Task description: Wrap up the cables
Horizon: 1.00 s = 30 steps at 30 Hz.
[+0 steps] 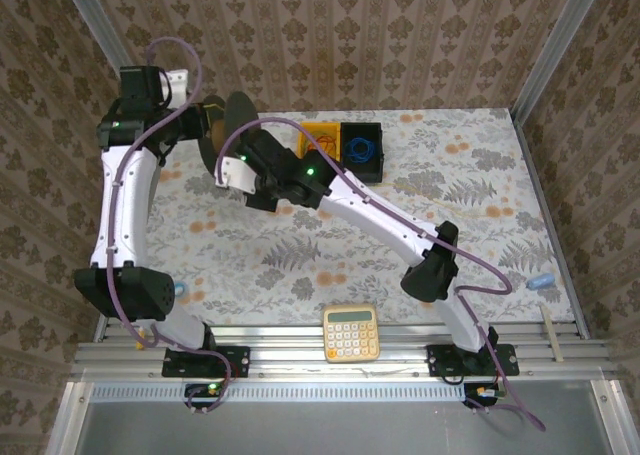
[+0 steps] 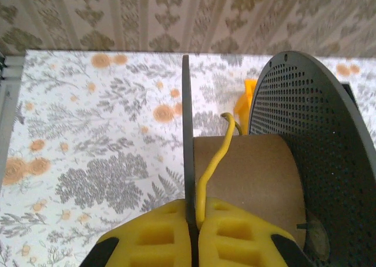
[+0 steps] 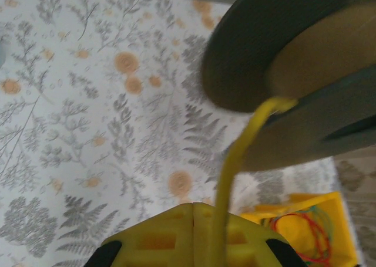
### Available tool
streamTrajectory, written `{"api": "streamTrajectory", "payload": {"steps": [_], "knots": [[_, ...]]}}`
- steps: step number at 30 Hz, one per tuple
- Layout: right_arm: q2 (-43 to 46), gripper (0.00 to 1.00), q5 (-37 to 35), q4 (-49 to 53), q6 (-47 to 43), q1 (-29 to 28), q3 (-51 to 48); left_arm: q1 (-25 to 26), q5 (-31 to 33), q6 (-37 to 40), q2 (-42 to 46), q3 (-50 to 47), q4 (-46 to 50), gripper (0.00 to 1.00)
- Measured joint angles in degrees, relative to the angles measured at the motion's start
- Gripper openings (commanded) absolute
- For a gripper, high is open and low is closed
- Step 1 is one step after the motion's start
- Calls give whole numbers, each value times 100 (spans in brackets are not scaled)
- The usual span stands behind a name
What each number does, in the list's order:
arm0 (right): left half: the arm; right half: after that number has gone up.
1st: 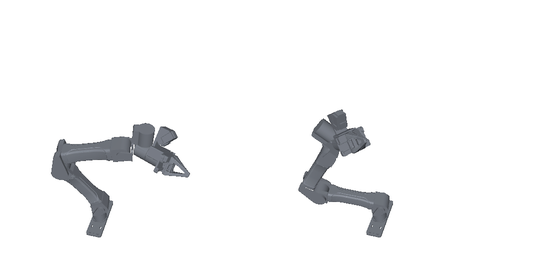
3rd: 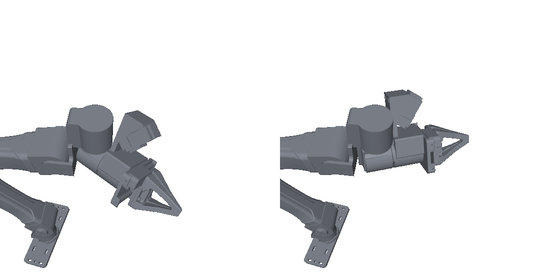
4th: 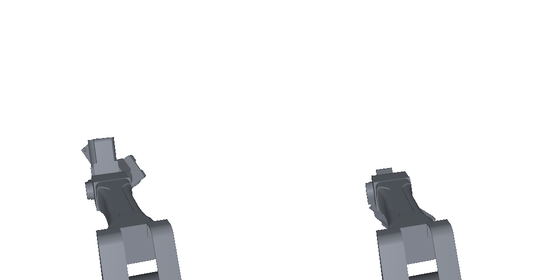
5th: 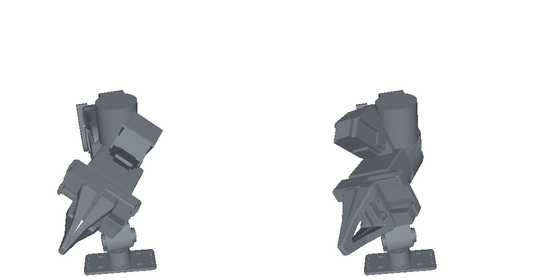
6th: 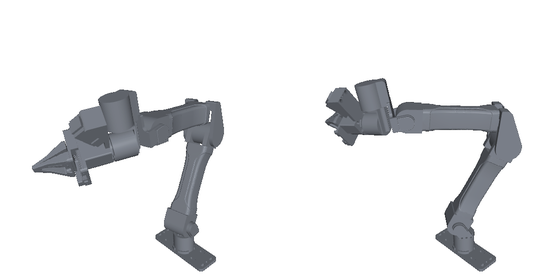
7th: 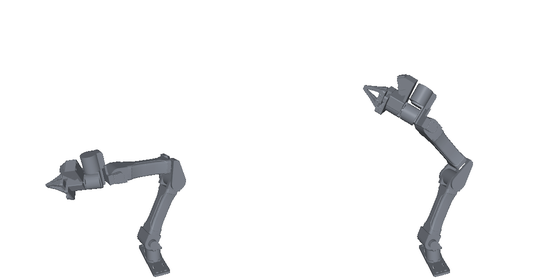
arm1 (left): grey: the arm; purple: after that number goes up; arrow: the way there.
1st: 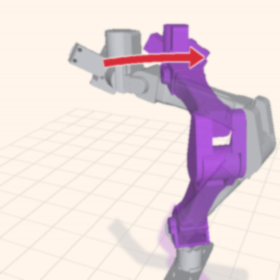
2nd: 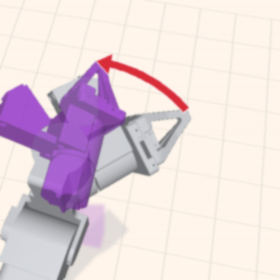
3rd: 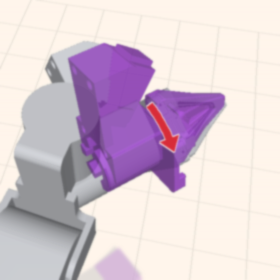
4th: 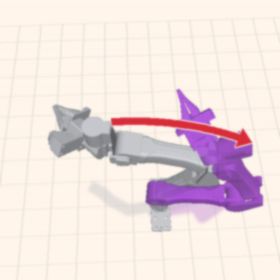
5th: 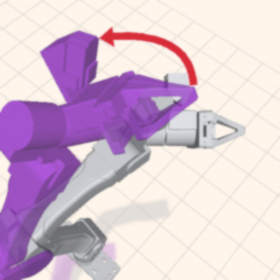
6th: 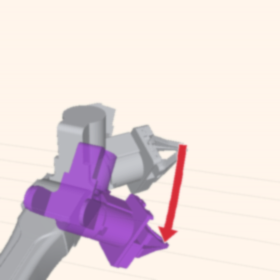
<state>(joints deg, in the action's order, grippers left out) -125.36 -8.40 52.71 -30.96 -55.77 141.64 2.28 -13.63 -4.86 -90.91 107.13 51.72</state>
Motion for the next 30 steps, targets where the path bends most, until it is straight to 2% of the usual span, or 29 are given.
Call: {"api": "streamTrajectory", "payload": {"steps": [10, 12, 17, 30], "knots": [[-566, 0, -490, 20, -669, 122, 667, 426, 551, 527, 4, -623, 273, 0], [-619, 10, -503, -7, -763, 157, 688, 507, 605, 636, 4, -699, 310, 0], [-643, 20, -522, -282, -841, 310, 739, 632, 669, 885, 17, -739, 487, 0], [-643, 17, -271, -542, -828, 1047, 822, 669, 527, 1364, 308, -739, 728, 0]]}}
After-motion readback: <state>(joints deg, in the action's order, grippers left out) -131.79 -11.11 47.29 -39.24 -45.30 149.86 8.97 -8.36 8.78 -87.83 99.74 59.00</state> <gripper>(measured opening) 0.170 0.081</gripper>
